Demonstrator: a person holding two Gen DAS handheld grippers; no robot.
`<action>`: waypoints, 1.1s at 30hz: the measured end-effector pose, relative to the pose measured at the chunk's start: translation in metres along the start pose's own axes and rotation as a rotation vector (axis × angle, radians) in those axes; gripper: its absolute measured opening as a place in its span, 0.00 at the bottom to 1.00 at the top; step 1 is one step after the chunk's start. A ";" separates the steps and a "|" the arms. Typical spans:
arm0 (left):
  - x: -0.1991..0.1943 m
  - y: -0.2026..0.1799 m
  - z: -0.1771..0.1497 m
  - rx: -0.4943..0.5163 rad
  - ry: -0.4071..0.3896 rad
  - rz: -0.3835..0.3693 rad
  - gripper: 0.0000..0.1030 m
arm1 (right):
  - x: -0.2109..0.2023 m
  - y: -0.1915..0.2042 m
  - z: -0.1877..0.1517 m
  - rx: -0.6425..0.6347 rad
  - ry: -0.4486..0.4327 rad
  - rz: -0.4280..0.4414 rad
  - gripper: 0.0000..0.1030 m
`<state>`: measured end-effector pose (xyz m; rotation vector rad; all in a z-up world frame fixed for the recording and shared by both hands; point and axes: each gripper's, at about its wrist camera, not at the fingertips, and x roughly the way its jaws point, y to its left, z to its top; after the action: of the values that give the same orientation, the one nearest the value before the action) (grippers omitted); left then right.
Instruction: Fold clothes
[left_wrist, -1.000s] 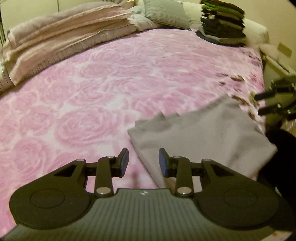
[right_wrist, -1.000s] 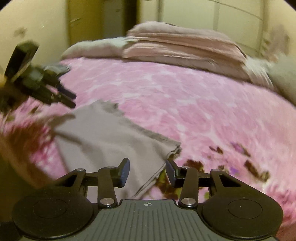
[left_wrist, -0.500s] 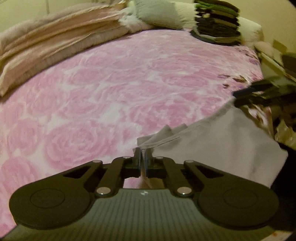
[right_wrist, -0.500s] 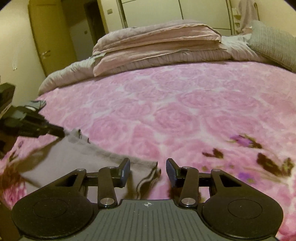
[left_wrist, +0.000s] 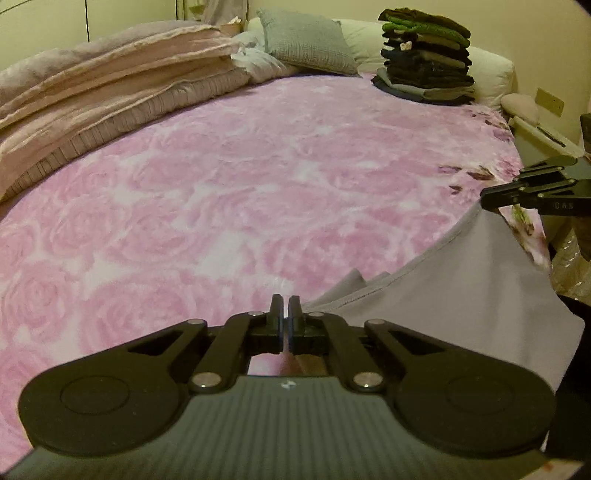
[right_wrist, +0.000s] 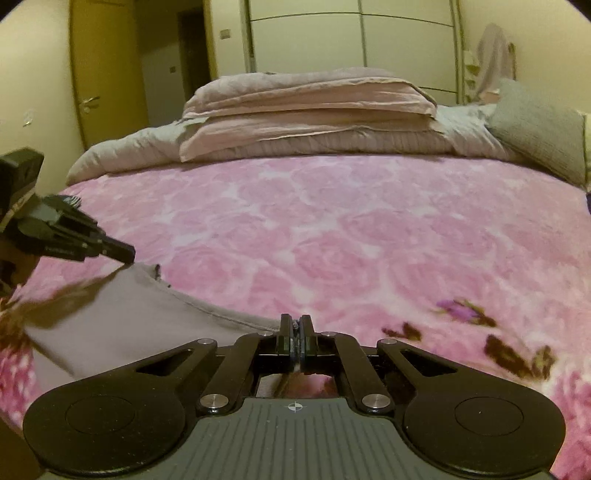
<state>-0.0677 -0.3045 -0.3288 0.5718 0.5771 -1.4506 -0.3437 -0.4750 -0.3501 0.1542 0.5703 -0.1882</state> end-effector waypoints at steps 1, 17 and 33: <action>-0.002 0.001 0.000 -0.004 -0.002 -0.007 0.00 | 0.000 0.000 -0.001 -0.006 0.002 0.000 0.00; -0.003 0.013 0.001 -0.116 -0.008 -0.077 0.00 | 0.002 -0.002 -0.006 0.033 0.020 -0.003 0.00; 0.005 0.022 -0.004 -0.207 0.085 -0.118 0.04 | 0.016 -0.007 -0.014 0.072 0.056 0.000 0.00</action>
<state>-0.0458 -0.3048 -0.3351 0.4430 0.8293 -1.4605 -0.3390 -0.4817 -0.3713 0.2298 0.6197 -0.2055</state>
